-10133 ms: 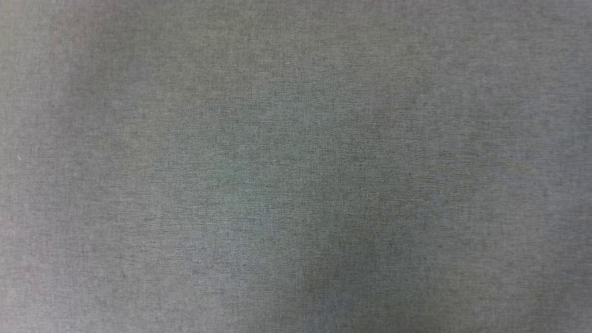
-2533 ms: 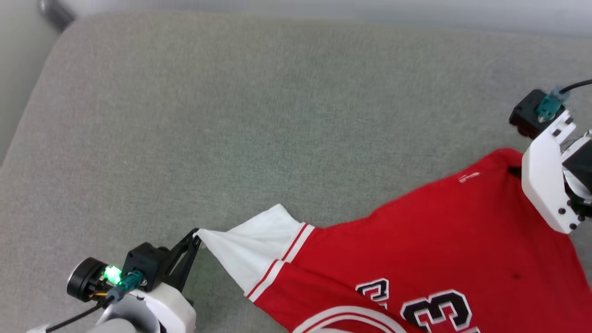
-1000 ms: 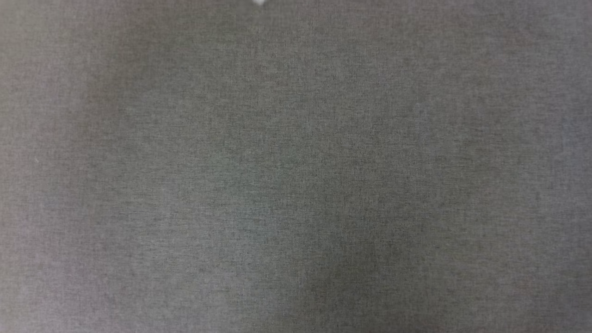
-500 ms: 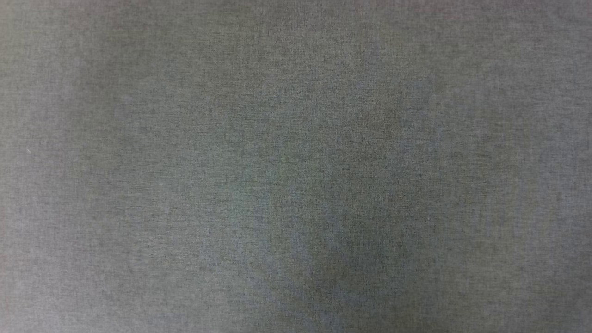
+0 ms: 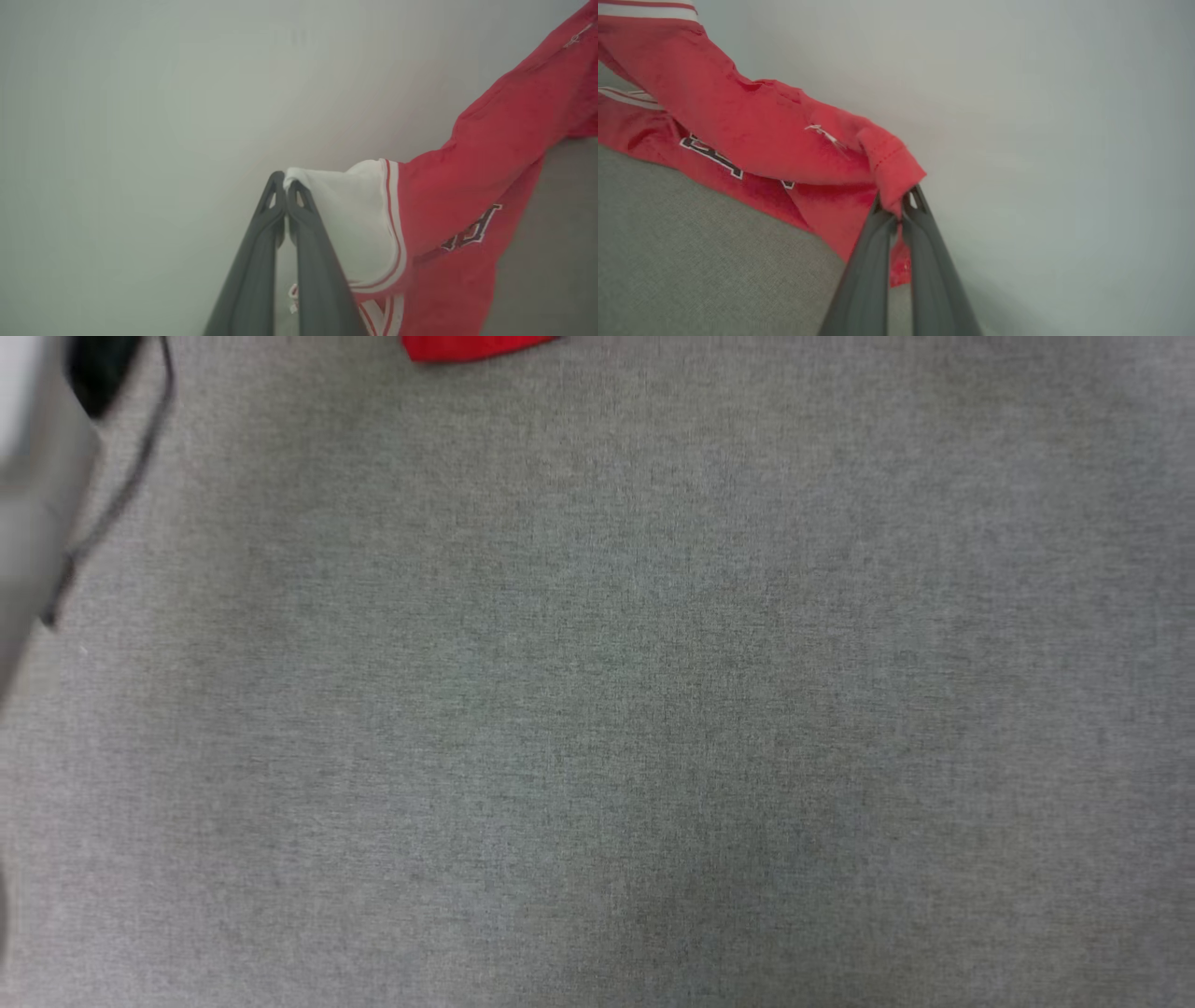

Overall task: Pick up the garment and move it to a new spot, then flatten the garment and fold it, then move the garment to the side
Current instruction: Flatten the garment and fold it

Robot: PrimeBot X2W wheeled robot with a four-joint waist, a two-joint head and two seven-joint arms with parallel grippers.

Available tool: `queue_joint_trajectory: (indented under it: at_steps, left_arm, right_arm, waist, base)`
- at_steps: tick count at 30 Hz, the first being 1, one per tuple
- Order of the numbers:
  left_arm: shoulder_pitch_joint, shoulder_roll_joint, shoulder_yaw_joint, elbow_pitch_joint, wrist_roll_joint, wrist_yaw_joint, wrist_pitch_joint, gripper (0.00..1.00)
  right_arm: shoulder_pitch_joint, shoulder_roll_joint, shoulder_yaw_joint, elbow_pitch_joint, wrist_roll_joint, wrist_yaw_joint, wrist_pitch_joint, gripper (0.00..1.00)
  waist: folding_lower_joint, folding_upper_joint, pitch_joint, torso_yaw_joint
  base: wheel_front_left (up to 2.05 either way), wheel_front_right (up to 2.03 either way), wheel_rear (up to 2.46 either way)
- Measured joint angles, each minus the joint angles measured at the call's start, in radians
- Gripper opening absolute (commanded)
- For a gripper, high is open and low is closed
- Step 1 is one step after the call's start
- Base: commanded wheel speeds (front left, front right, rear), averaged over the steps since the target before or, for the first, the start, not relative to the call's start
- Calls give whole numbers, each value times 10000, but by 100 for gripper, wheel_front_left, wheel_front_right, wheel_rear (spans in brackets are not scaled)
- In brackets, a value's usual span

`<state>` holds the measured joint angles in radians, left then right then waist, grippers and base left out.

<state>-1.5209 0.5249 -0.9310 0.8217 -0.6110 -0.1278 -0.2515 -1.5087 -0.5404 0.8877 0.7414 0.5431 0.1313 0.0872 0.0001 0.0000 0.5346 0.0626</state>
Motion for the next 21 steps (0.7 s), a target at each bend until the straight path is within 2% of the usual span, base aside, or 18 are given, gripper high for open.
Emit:
queue_joint_trajectory:
  at_steps: [6, 11, 21]
  left_arm:
    - [2654, 86, -104, -863, -341, 167, -84, 0]
    - [5145, 355, -226, -2040, -708, 740, -86, 0]
    - [9235, 1814, -719, -4700, -1530, 1950, 276, 0]
  right_arm:
    - [2214, -50, 410, -621, 385, 0, -399, 0]
    - [3986, -399, 740, -1285, 734, 0, -437, 0]
    - [6918, -1616, 759, -2265, 1565, 0, -502, 0]
  waist:
    - [-1, 0, -740, 7]
    - [-1, 0, -1533, 21]
    - [-3, 0, -3165, 102]
  base:
    - [0, 0, 0]
    - [0, 0, 0]
    - [0, 0, 0]
